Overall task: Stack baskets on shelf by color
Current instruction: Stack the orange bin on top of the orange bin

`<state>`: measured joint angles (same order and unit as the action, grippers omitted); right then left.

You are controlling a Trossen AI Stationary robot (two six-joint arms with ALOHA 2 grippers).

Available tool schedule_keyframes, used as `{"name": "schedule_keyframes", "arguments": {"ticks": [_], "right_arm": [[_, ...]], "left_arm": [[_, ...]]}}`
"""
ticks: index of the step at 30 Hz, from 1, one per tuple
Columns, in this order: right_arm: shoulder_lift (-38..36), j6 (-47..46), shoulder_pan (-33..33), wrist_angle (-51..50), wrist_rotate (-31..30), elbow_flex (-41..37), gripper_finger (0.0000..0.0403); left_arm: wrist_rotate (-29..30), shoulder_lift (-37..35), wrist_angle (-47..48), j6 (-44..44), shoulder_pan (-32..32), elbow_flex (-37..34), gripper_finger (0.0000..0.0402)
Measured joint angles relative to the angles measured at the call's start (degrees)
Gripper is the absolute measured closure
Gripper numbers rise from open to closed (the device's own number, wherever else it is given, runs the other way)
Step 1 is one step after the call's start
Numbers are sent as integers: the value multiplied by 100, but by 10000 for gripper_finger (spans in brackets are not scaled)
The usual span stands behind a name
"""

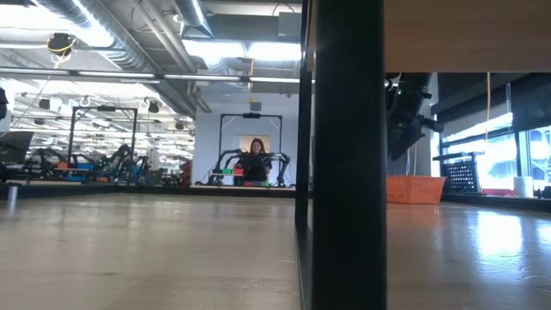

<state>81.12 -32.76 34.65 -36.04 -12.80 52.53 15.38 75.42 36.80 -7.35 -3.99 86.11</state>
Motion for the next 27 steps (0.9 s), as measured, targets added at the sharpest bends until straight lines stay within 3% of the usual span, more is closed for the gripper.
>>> {"name": "schedule_keyframes", "arguments": {"ticks": [27], "right_arm": [[949,455,48,29,-256,2,287]], "left_arm": [[-4,-2,2,-7,9,0,355]]}}
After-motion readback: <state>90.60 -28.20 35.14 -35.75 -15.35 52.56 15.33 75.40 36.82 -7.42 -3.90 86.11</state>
